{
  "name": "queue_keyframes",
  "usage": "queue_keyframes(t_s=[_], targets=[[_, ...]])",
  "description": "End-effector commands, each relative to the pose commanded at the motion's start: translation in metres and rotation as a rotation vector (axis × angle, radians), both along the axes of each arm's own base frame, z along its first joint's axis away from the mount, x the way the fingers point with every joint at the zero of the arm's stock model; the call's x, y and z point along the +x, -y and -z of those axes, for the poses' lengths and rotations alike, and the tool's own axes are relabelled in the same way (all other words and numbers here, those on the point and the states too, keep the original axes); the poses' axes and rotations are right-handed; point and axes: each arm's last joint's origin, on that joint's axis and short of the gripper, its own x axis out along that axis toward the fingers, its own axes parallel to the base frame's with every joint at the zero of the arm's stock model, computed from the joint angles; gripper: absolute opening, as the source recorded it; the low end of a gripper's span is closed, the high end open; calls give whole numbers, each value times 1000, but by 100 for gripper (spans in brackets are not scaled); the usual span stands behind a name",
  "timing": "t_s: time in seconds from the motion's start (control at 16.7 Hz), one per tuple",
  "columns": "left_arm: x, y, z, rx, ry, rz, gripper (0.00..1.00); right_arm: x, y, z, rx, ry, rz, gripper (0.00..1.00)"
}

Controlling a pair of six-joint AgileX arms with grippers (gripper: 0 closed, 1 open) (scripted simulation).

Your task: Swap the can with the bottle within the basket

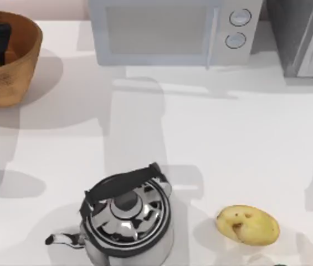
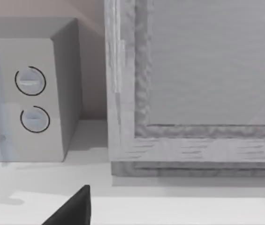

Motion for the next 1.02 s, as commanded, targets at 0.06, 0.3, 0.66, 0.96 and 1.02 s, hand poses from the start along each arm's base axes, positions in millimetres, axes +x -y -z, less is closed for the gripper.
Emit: queue_keyframes(t_s=[0.06, 0.3, 0.66, 0.96, 1.02], targets=[[0, 0, 0, 0, 0, 0, 100, 0, 0, 0, 0, 0, 0, 100], [1, 2, 3, 0, -2, 4, 100, 0, 0, 0, 0, 0, 0, 100], [11, 1, 24, 0, -1, 0, 100, 0, 0, 0, 0, 0, 0, 100], [9, 2, 49, 0, 2, 0, 100, 0, 0, 0, 0, 0, 0, 100], [8, 3, 53, 0, 2, 0, 100, 0, 0, 0, 0, 0, 0, 100]])
